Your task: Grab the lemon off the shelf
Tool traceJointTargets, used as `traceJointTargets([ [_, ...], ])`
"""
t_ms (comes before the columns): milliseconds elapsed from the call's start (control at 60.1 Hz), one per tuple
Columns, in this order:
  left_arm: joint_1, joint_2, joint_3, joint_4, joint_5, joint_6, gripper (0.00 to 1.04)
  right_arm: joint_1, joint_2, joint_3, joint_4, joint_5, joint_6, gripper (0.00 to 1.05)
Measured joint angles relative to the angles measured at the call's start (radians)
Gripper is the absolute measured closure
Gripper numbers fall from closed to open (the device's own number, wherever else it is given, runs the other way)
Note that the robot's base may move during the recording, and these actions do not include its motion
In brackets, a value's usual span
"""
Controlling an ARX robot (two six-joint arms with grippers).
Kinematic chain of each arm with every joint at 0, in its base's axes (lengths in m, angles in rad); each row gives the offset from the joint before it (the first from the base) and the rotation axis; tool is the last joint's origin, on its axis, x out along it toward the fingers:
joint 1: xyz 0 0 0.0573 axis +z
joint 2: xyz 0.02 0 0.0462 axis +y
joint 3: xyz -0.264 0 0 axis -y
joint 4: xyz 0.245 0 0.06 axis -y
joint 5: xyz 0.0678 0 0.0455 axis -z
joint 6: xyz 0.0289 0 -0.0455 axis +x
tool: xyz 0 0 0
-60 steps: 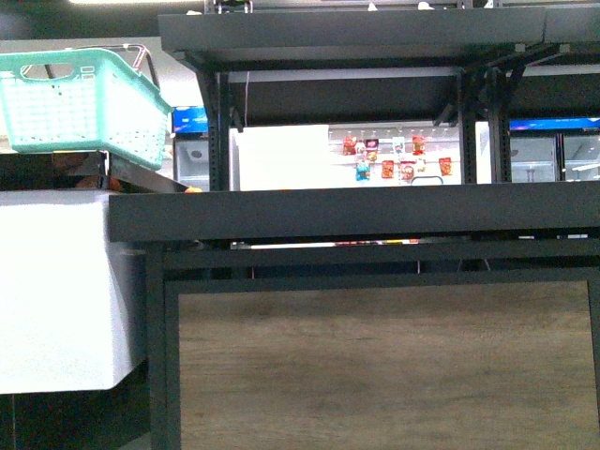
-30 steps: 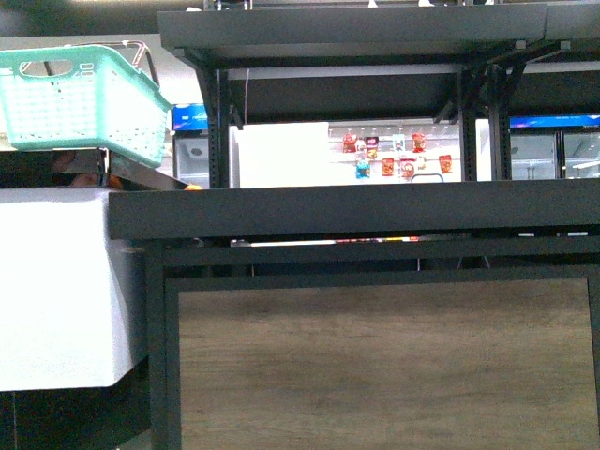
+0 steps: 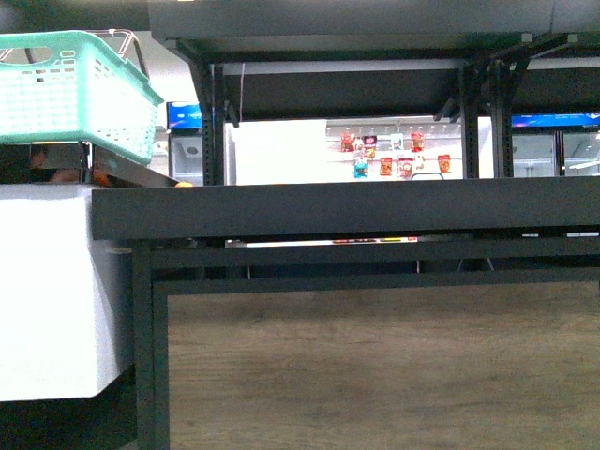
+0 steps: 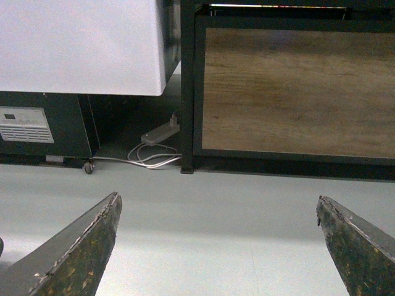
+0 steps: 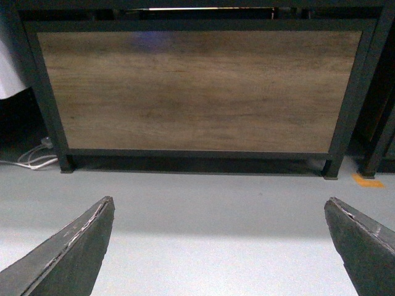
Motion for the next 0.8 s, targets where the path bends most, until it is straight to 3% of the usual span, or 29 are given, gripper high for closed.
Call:
traceJointTargets([
  [798,0.0,0.0,0.0,0.0,0.0,0.0,0.08,0.0,0.0,0.0,0.0,0.0,0.0,0.02],
])
